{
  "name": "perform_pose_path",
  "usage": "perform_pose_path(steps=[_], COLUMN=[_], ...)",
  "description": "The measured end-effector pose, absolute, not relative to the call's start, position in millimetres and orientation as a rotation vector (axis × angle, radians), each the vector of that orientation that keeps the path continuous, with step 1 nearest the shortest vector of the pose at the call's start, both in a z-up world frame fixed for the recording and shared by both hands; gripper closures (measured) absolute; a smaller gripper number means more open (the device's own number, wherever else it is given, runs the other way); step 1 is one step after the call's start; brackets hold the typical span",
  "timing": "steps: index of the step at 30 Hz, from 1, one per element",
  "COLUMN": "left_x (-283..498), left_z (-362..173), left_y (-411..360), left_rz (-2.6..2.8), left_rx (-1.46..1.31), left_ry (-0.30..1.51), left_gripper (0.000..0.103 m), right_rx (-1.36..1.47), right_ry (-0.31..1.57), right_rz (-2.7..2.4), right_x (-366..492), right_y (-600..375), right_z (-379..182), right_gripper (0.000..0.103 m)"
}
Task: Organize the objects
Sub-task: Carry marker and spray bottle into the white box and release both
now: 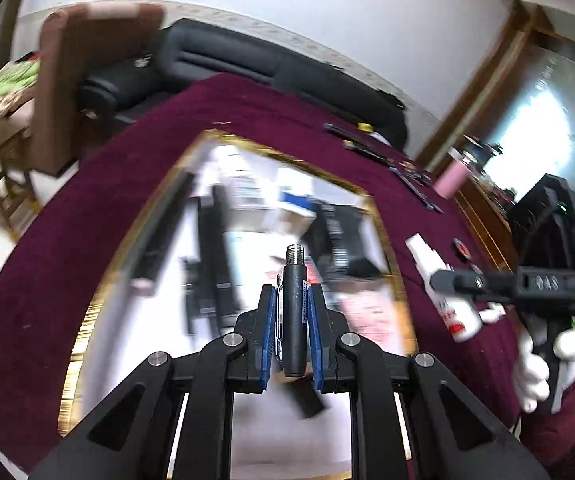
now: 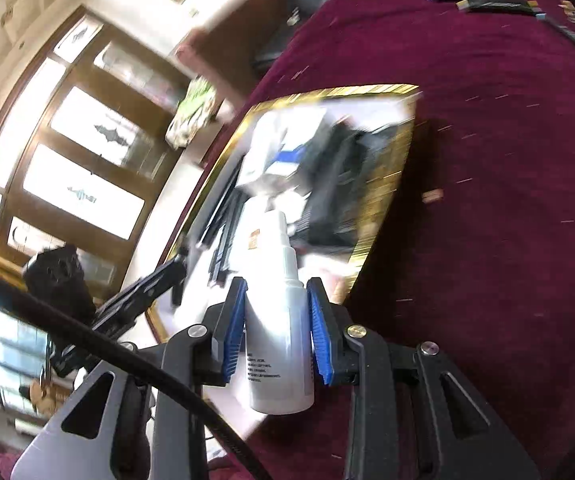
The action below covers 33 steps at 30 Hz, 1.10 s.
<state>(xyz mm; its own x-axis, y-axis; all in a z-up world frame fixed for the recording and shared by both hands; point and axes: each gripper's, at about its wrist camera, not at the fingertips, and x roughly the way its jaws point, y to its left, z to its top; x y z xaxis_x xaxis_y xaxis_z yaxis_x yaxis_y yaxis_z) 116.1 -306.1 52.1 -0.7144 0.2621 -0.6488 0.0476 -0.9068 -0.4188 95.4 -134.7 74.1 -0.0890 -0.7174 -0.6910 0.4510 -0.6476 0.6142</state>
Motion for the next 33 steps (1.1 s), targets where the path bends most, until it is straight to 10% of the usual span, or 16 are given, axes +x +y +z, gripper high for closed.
perform_pose_path(steps=[21, 25, 33], left_x=[125, 129, 136], left_z=[31, 36, 52], left_y=[-348, -352, -351], left_rz=[2.775, 2.795, 2.787], left_rx=[-1.153, -1.134, -1.041], left_ry=[-0.697, -0.704, -0.716], left_gripper=[0.089, 0.056, 0.054], right_rx=[1.449, 1.427, 1.373], right_ry=[0.017, 0.040, 0.041], right_rz=[-1.752, -1.753, -1.802], right_x=[152, 157, 164], right_y=[-256, -262, -252], right_z=[34, 35, 46], right_gripper=[0.073, 0.073, 0.073])
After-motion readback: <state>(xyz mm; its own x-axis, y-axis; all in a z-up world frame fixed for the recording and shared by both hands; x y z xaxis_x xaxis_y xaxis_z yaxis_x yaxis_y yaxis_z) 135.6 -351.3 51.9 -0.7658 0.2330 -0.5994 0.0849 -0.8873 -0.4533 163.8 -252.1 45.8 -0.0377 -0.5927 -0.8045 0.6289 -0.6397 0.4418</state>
